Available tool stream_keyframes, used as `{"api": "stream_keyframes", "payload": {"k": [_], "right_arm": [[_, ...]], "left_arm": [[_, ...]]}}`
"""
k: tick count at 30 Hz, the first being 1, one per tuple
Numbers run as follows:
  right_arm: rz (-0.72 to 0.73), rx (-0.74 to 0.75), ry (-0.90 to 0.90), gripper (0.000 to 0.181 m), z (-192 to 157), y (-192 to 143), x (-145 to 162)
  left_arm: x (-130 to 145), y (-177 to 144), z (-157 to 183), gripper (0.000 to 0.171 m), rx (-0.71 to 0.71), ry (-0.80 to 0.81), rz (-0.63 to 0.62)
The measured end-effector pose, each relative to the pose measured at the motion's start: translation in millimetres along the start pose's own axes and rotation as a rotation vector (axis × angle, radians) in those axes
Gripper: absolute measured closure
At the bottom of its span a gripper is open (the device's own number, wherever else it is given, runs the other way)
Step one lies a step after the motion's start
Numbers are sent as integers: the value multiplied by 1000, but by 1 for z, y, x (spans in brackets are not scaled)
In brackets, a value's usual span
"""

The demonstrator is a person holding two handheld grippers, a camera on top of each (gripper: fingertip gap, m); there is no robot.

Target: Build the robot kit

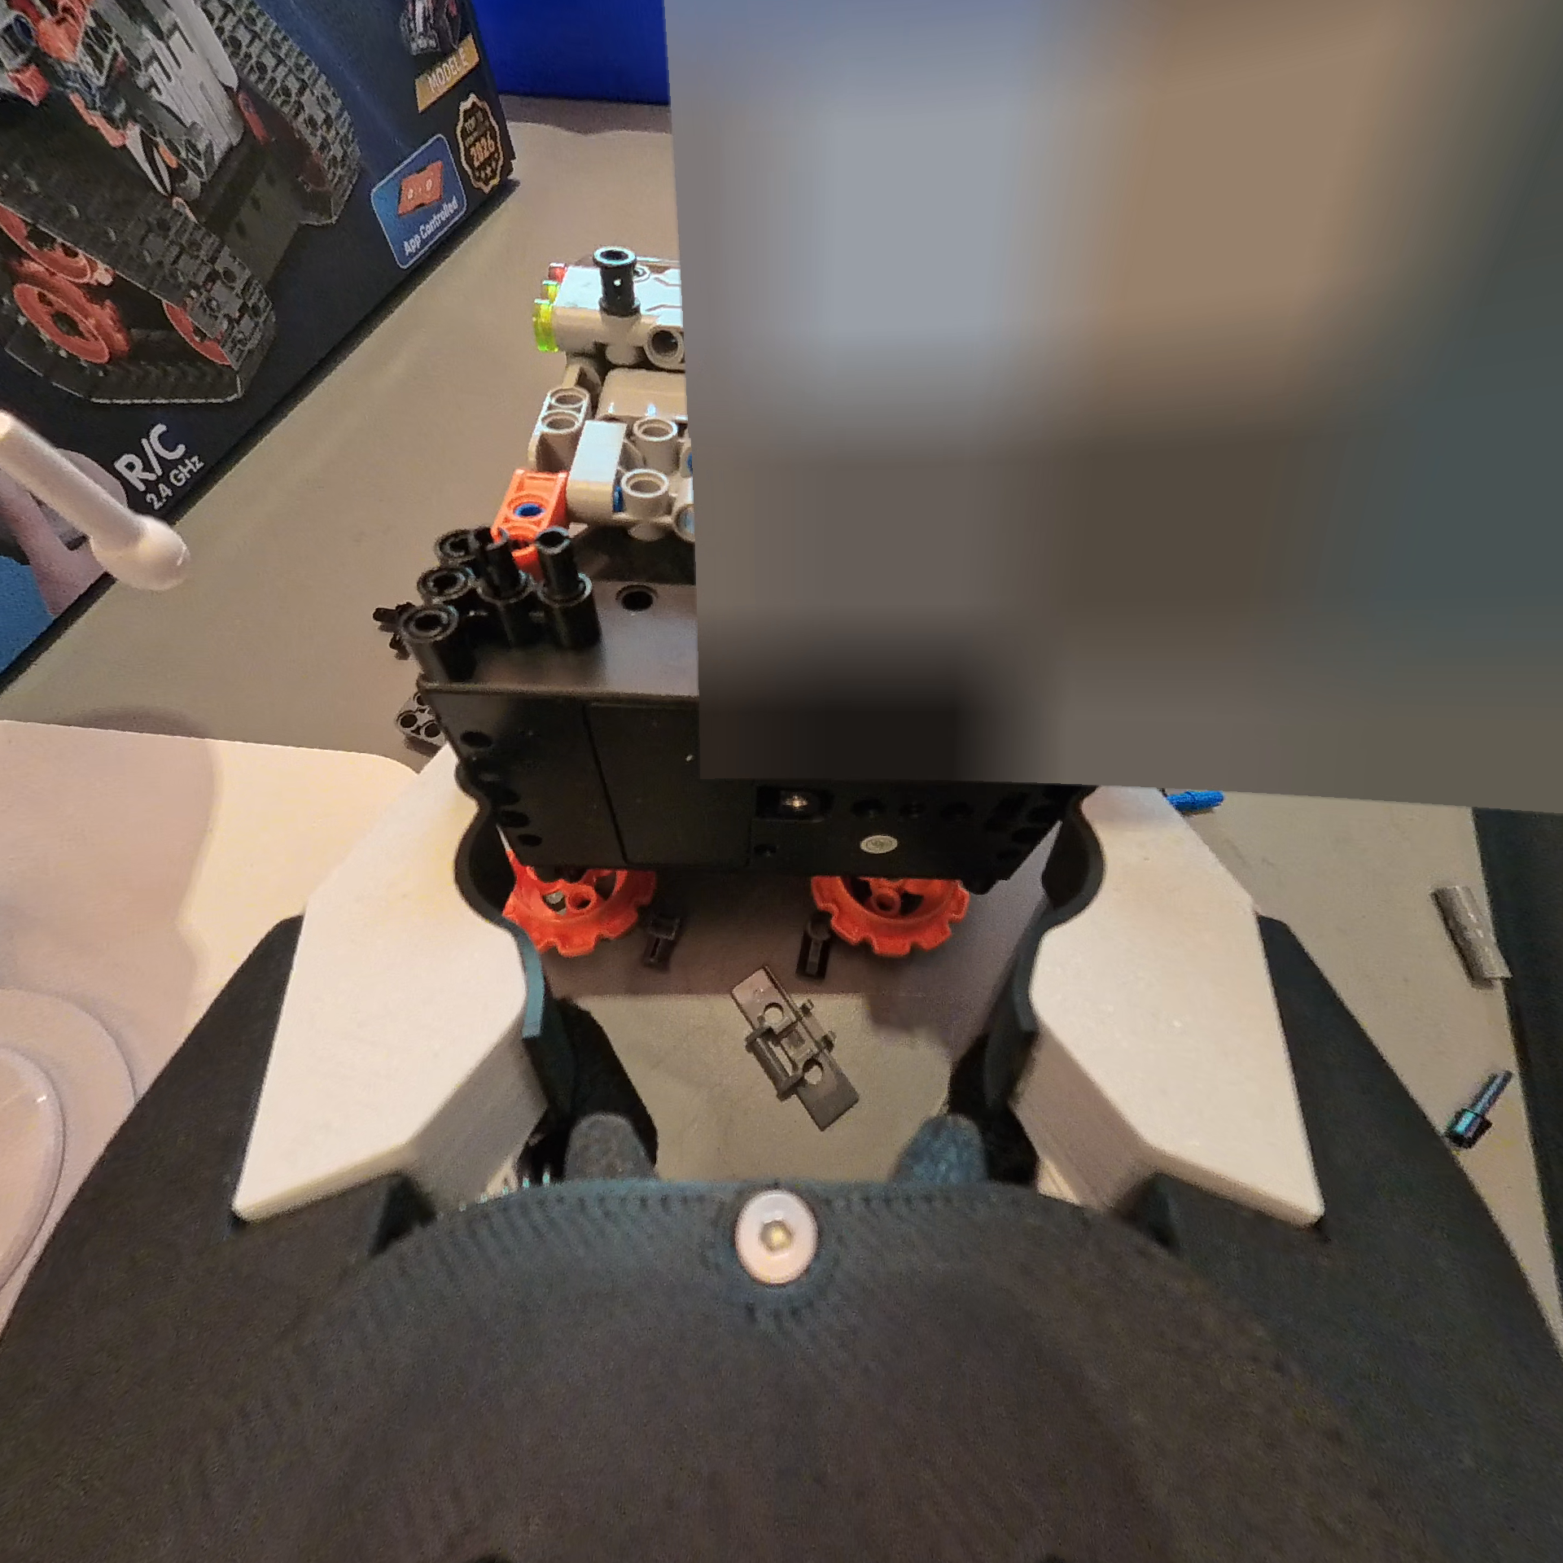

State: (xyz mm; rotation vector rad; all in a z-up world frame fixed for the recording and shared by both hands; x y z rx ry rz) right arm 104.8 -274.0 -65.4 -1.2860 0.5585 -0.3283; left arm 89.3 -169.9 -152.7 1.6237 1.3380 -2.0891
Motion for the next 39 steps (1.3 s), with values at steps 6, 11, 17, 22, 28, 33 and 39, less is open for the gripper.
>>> {"api": "stream_keyframes", "payload": {"k": [6,11,17,22,28,33,39], "right_arm": [[-66,21,-64,178,-3,1,-4],[-96,57,-64,178,-6,2,-6],[-38,83,16,177,-8,3,-2],[70,79,134,173,-8,-5,5],[111,50,139,181,-6,-10,7],[105,62,132,178,-6,-11,4],[80,44,112,180,-5,-9,2]], "left_arm": [[-1,1,1,43,-9,-1,1],[-1,1,1,43,-7,-9,6],[-1,1,1,43,-5,-2,9],[-1,2,0,42,4,0,11],[-1,2,0,42,3,2,11],[-1,2,0,42,3,2,7],[-1,2,0,43,2,3,6]]}}
Point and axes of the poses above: each gripper's, where its closed fingertips meet, y out along the fingers, x out of its underside, z = x × y across the jaws, the point moved 9 cm from there along -y, back along the fingers, and after that the axes turned 2 degrees about -x, right-handed, at the moved point
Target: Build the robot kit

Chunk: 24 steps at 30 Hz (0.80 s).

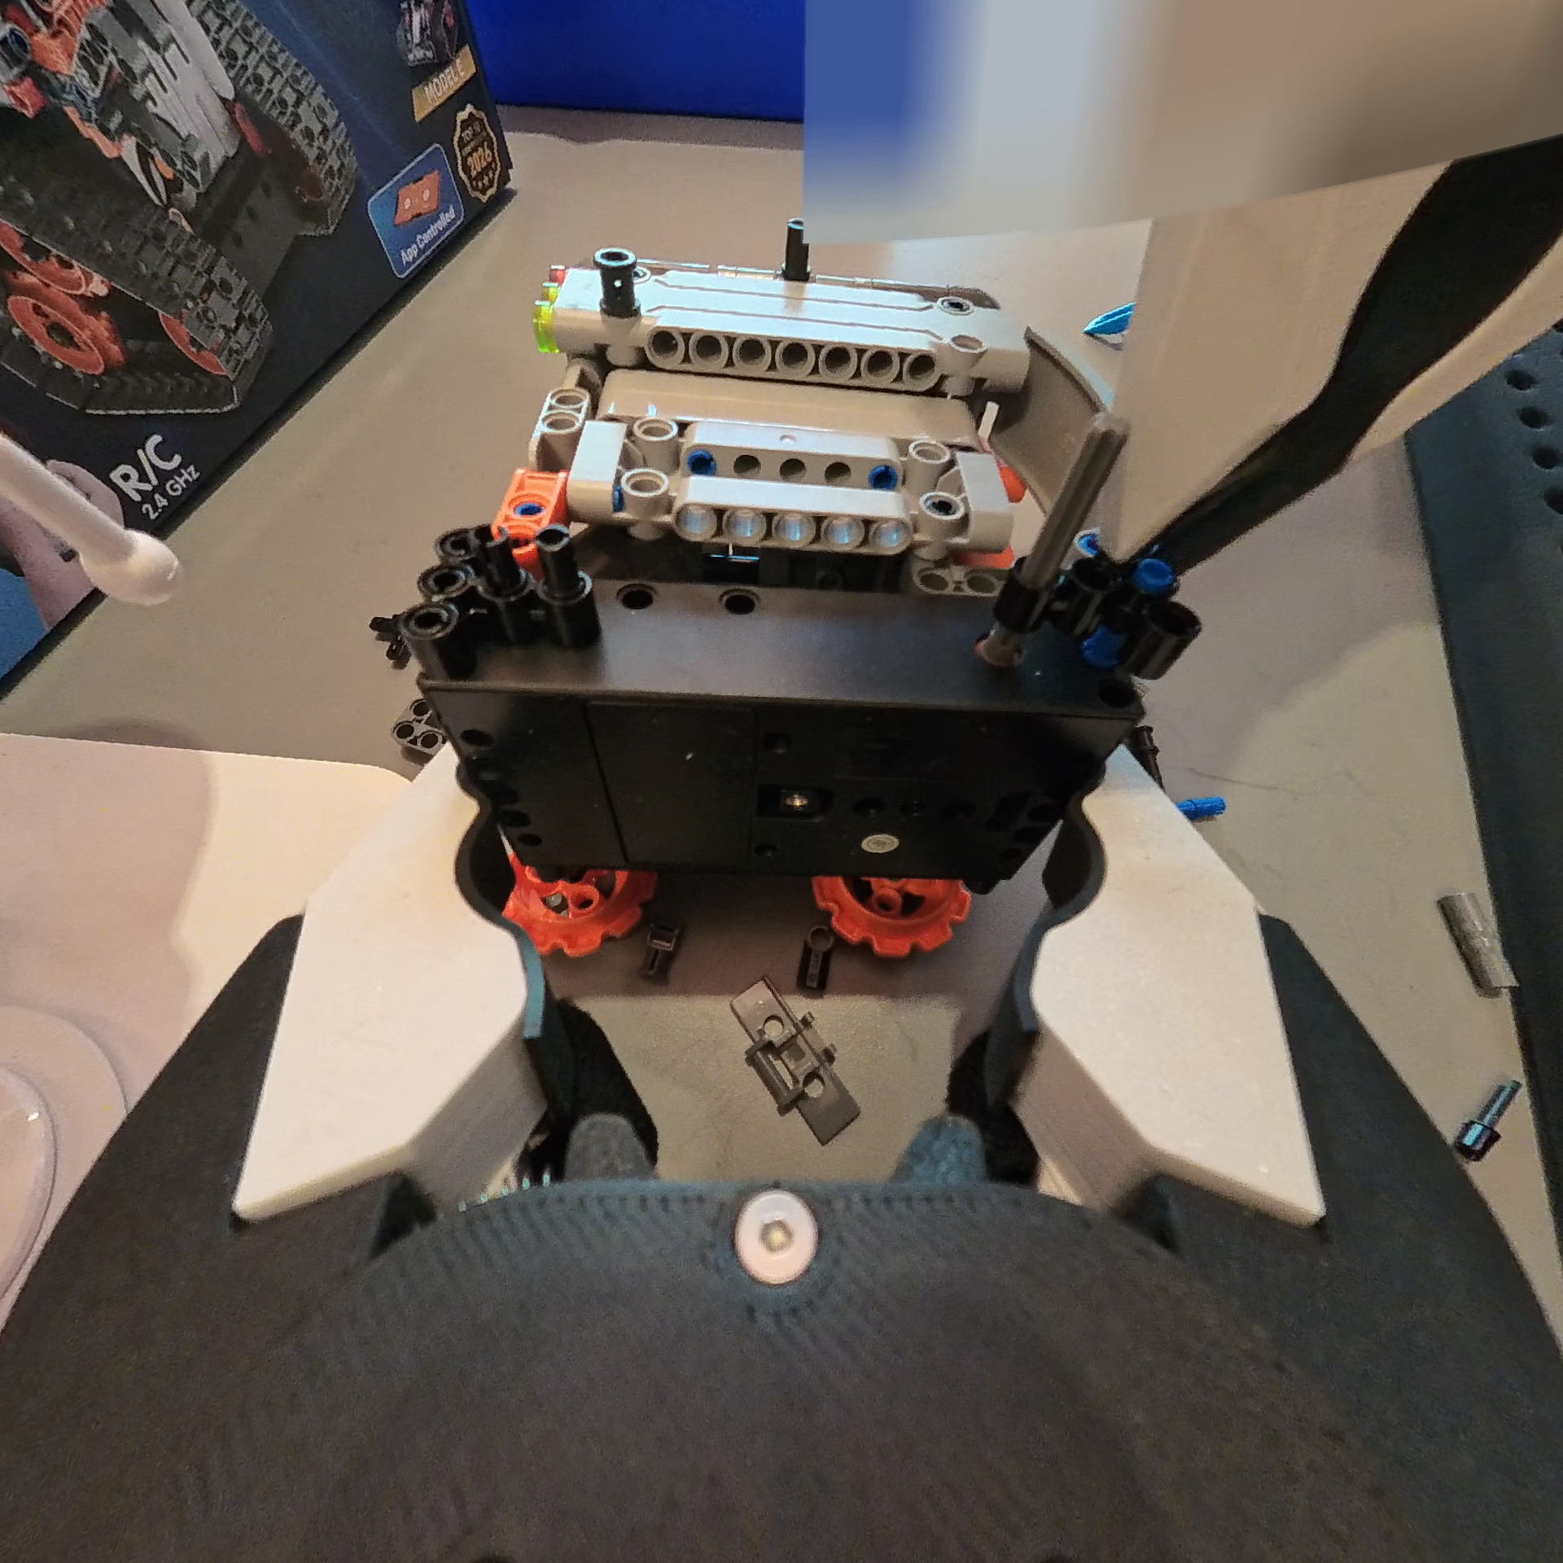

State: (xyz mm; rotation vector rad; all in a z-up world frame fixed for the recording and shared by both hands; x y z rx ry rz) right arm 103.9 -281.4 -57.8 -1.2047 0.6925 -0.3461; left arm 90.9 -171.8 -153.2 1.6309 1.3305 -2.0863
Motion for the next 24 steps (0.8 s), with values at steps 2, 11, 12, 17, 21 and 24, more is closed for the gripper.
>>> {"api": "stream_keyframes", "payload": {"k": [2,11,12,17,21,24], "right_arm": [[6,-7,9,181,1,-1,1],[13,-25,8,181,0,-1,2],[17,-28,12,181,0,-1,2],[1,-1,-7,181,-3,-1,3],[4,39,-39,181,-8,0,4],[-23,89,-62,181,-10,0,1]], "left_arm": [[0,0,0,43,-1,1,-1],[0,0,0,42,2,2,2],[0,0,0,42,1,3,1],[0,1,1,43,-3,2,3],[-2,1,2,43,-10,13,-1],[-1,1,1,43,-2,-4,1]]}}
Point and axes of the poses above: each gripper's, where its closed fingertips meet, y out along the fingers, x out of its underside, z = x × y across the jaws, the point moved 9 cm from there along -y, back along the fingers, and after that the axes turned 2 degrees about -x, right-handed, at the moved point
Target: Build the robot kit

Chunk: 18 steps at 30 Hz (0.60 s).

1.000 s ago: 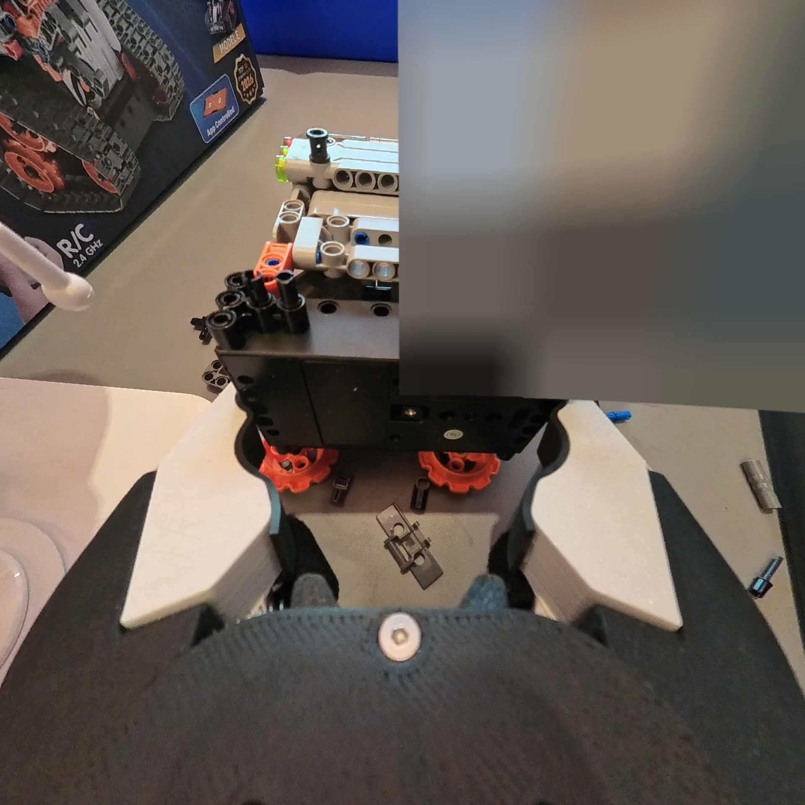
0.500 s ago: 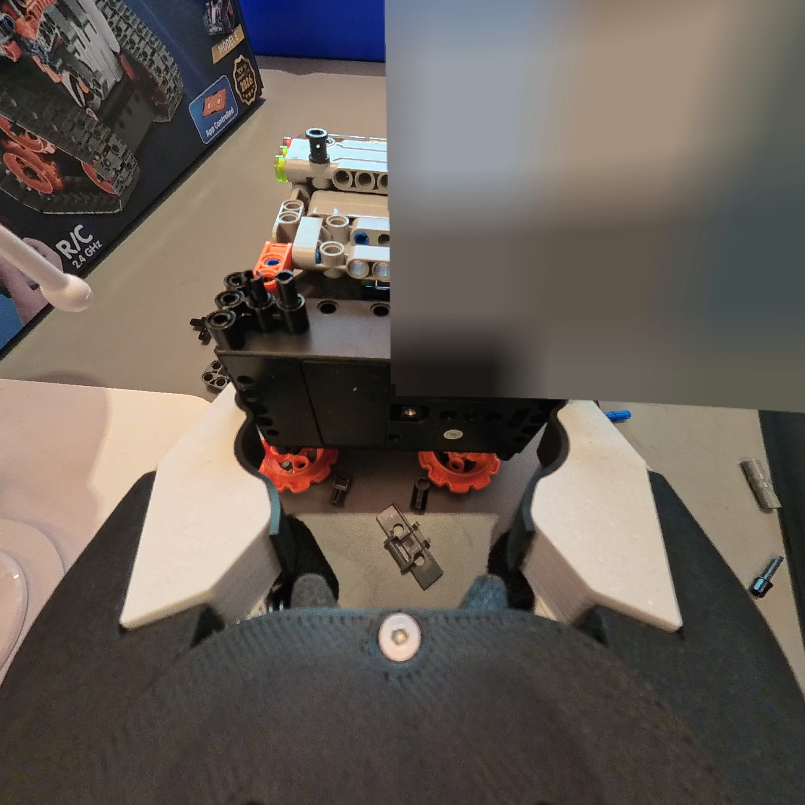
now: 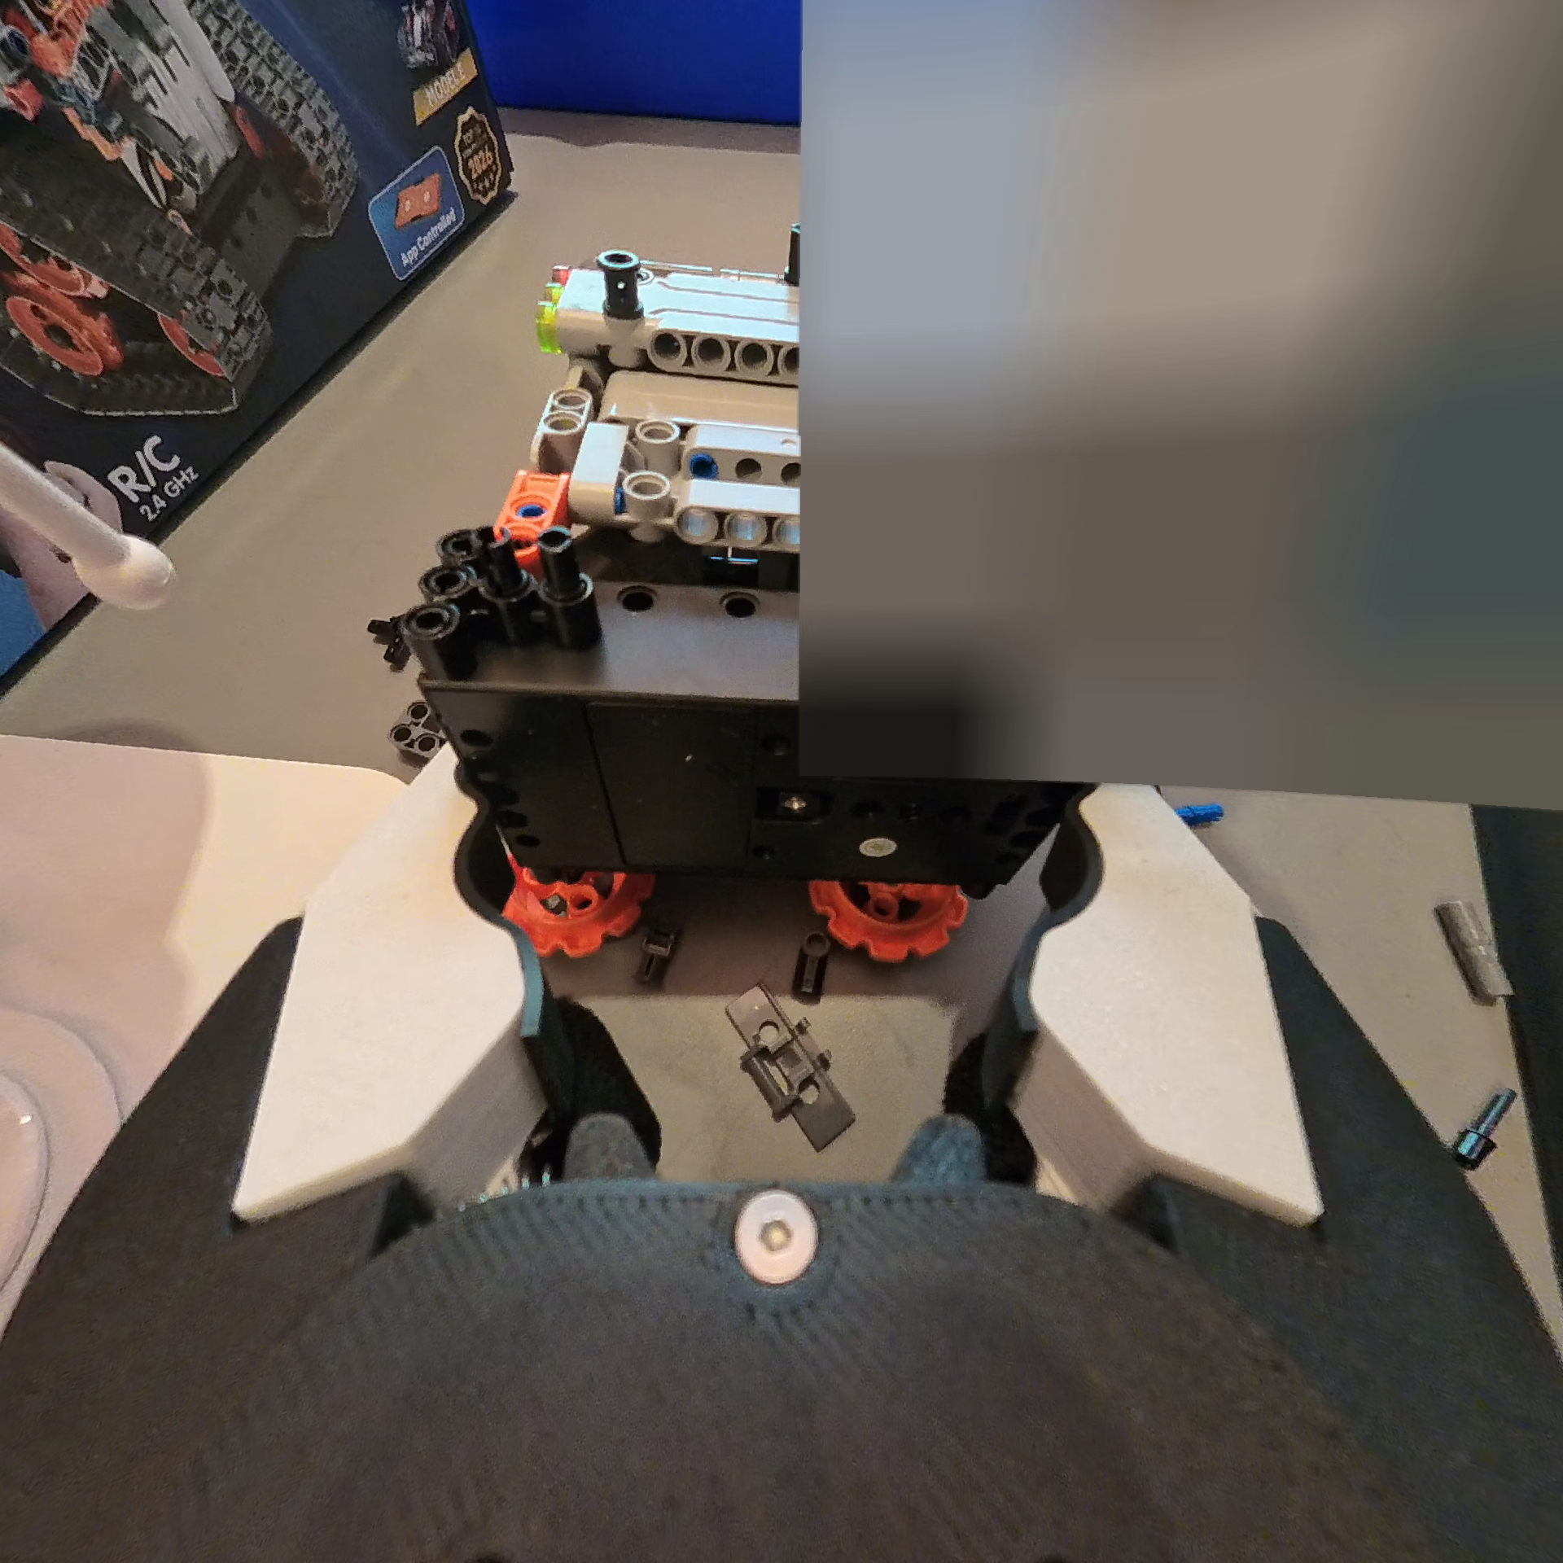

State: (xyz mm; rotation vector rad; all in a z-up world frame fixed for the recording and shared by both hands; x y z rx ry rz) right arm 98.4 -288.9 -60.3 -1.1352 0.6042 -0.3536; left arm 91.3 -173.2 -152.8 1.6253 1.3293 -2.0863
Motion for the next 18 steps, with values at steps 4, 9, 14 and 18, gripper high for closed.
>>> {"api": "stream_keyframes", "payload": {"k": [4,9,14,18], "right_arm": [[33,-26,23,181,2,0,3],[58,-21,68,181,2,-1,4],[64,-30,91,174,4,2,10],[81,-50,104,176,6,4,11]], "left_arm": [[0,0,0,43,0,-2,-2],[0,0,-1,42,4,4,1],[1,0,-1,42,6,5,3],[1,0,-1,42,7,6,4]]}}
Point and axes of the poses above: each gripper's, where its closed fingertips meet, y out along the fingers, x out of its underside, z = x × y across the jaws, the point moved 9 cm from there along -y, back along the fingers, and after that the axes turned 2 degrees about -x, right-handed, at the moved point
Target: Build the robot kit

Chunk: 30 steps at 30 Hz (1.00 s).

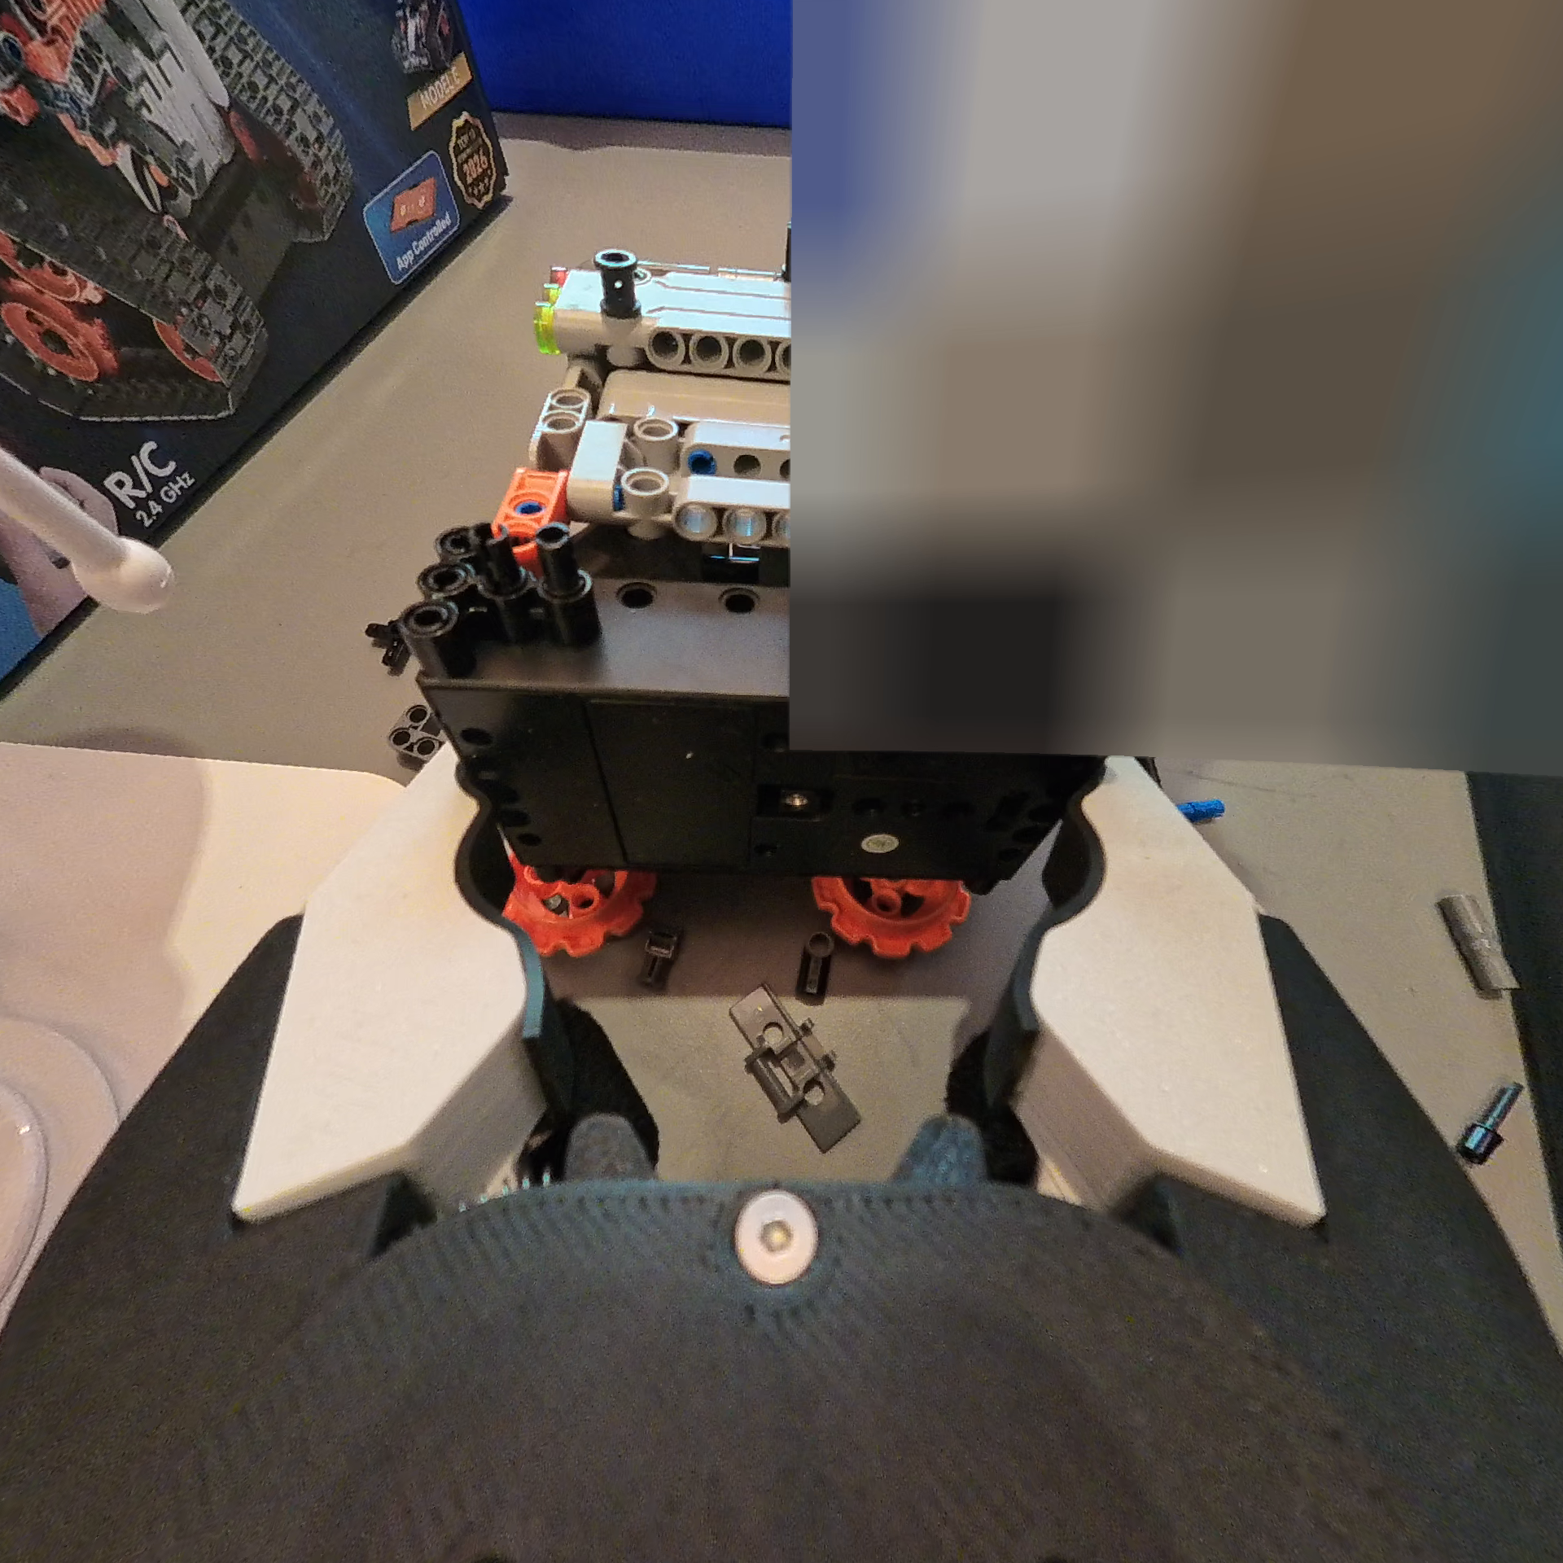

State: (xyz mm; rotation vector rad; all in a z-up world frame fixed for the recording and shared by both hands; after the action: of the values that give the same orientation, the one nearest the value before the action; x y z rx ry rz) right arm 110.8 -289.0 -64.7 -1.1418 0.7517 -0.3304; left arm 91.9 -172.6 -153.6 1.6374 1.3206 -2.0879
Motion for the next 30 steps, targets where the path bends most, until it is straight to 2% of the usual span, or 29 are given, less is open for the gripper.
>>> {"api": "stream_keyframes", "payload": {"k": [4,9,13,18,23,30], "right_arm": [[-20,-7,7,177,0,0,-1],[-173,94,-122,178,-9,2,-12],[-215,154,-203,179,-15,4,-13],[-233,137,-234,179,-14,4,-13],[-190,82,-152,180,-10,4,-12],[-172,84,-107,179,-11,9,-10]], "left_arm": [[0,0,0,42,-1,0,0],[-1,0,1,43,-4,-4,-3],[-1,0,1,43,-5,-10,-3],[-1,1,1,43,-12,-11,-2],[-2,1,1,43,-14,-10,-2],[-3,1,2,43,-15,4,-11]]}}
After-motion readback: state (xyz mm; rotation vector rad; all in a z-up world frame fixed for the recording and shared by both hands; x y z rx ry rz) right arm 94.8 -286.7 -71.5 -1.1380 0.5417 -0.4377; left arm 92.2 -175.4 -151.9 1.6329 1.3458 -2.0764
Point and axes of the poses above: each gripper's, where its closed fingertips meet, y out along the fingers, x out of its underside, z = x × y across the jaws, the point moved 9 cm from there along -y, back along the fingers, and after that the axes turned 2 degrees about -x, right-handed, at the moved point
